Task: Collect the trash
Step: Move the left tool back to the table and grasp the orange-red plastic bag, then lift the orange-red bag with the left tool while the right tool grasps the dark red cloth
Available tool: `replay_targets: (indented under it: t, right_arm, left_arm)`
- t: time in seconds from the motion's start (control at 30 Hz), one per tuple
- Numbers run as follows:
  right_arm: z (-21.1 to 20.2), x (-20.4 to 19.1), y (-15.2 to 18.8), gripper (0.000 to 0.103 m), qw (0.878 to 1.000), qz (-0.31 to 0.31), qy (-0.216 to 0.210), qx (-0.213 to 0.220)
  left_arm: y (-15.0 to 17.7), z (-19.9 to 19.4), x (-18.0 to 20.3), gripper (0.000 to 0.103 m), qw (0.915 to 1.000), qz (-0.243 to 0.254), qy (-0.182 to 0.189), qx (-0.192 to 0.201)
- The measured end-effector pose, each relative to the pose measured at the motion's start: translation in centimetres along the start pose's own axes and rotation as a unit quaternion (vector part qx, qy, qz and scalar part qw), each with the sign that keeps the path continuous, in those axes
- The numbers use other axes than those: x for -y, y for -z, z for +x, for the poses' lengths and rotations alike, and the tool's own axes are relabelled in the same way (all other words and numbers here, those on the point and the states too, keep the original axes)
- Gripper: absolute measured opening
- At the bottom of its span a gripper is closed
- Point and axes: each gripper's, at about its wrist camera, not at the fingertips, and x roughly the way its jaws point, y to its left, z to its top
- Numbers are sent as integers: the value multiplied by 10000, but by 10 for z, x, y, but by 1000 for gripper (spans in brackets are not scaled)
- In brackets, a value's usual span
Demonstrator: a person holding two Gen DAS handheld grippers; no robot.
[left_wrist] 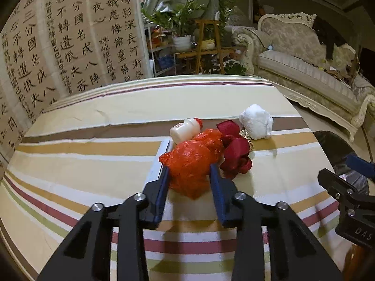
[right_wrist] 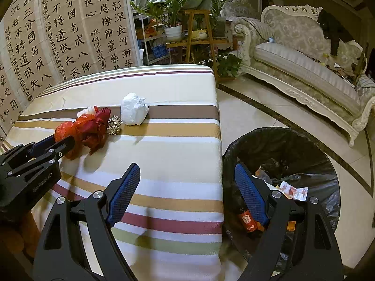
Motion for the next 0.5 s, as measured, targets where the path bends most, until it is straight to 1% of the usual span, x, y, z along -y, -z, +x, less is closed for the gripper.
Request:
replay_targets:
  t: [0.13,0.3,0.5]
  right_arm:
    - [2,-5,0,81,10000,-46,-17,-26]
    - [3,-16,-4,81,9999,-130,-55,2]
    - [5,-34,-7,81,9995,-269,-131,21]
  left_arm:
    - [2,-11,-3,30,9999,-28,21,143]
    - [1,-25,-14,30,9994,-208,61,264]
    - [1,-38,-35,30,9982,-440,-96,392]
